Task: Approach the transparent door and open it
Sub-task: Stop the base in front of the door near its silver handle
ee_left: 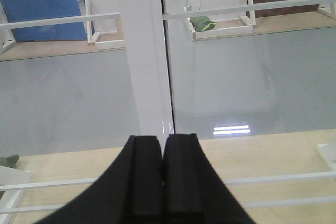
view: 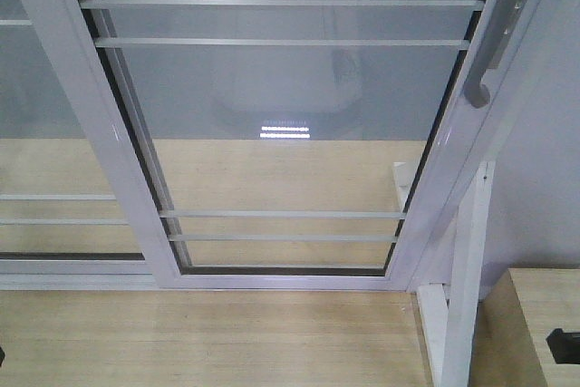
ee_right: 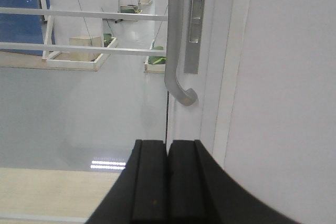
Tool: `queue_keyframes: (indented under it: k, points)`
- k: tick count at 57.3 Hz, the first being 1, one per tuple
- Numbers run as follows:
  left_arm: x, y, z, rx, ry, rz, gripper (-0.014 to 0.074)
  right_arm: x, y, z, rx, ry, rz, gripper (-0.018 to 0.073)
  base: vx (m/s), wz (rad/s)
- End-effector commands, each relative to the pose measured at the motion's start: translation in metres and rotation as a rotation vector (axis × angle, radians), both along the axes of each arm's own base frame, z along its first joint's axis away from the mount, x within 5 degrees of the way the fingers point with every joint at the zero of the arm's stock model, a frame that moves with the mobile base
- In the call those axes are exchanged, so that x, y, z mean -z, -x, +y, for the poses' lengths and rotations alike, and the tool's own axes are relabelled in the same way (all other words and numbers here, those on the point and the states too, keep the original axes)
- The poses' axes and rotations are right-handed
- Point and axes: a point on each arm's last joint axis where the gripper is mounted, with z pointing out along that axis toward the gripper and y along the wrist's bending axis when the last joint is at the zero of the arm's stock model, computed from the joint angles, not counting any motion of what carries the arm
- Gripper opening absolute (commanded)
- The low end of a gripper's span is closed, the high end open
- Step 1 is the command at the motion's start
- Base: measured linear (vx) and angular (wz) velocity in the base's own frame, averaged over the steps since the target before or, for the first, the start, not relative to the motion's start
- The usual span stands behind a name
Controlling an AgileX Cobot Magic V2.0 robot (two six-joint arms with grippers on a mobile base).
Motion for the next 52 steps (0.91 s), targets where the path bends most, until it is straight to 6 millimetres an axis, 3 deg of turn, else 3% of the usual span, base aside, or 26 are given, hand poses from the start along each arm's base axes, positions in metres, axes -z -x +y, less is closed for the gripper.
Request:
queue_keyframes:
  k: [1, 16, 32, 52]
  points:
    - [-0.002, -0.002, -0.001, 0.013, -0.009, -0.038, 0.0003, -0.005, -0.002, -0.001, 0.009, 0.002, -0.058, 0.0011, 0.00, 0.00]
    - [-0.005, -0.003, -0.001, 0.019, -0.026, -0.073, 0.0003, -0.006, -0.002, -0.001, 0.010, 0.002, -0.062, 0.0011, 0.00, 0.00]
    - [-0.026, -0.002, -0.005, 0.053, -0.018, -0.300, 0.0003, -0.008, -0.002, -0.001, 0.013, 0.001, -0.082, 0.0011, 0.00, 0.00]
    - [-0.041, 0.001, -0.007, 0.075, -0.005, -0.466, 0.0003, -0.033, 0.001, -0.005, 0.051, 0.004, -0.341, 0.0011, 0.00, 0.00]
